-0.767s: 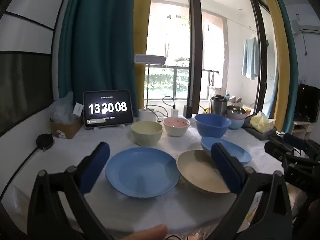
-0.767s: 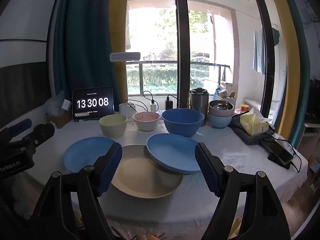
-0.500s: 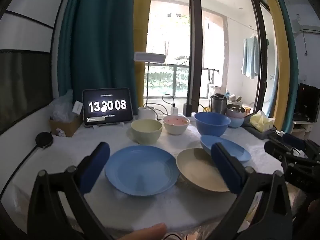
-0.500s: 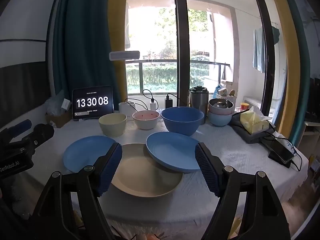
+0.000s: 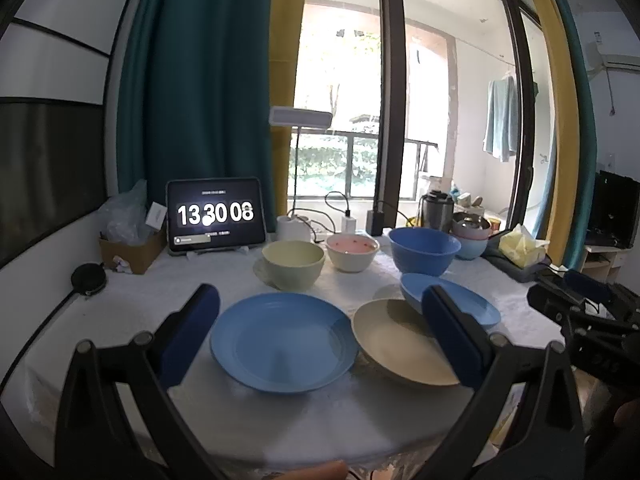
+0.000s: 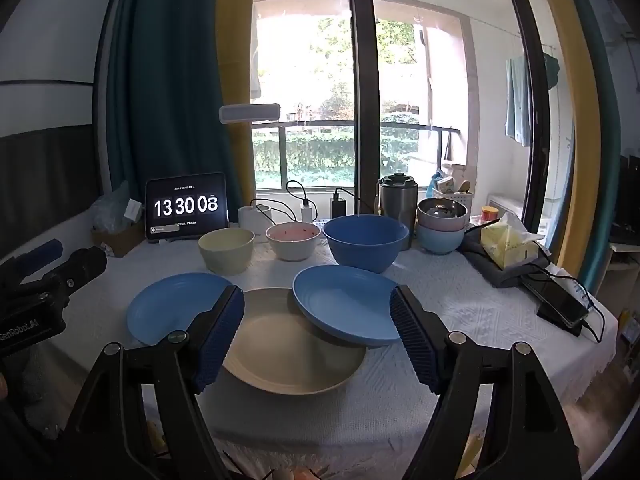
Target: Organize plates and bowls
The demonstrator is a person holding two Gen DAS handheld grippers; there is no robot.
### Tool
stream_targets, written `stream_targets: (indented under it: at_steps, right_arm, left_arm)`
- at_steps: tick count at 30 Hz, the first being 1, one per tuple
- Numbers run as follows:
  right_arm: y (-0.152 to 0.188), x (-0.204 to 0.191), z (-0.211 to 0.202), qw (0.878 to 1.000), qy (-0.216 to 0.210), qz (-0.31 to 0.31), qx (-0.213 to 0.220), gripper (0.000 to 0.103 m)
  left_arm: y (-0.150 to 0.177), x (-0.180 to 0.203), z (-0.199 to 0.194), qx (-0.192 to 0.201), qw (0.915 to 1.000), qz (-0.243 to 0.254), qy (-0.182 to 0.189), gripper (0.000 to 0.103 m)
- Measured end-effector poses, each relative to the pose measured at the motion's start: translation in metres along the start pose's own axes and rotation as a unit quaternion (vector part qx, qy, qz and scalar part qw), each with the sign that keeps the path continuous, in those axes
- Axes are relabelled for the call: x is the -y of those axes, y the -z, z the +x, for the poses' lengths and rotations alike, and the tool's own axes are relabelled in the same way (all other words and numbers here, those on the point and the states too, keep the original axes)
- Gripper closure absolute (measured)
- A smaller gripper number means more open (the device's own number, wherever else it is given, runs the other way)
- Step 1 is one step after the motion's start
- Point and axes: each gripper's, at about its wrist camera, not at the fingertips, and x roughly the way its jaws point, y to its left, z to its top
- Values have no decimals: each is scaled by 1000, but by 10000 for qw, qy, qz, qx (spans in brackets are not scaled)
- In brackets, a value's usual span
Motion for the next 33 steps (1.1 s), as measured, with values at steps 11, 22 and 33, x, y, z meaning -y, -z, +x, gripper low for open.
stream_targets:
  at_steps: [11, 22, 33]
  right_arm:
    - [-2, 0, 0, 10000, -4, 6, 1, 25]
    - [-2, 1, 0, 10000, -8, 25, 1, 25]
    - [-2, 2, 0, 10000, -7, 36, 0, 25]
  left_arm:
    - [-1, 2, -3, 54, 10000, 18, 16, 1]
    - [0, 3, -4, 75, 10000, 31, 21, 1]
    - [0, 1, -3, 67, 10000, 28, 26, 1]
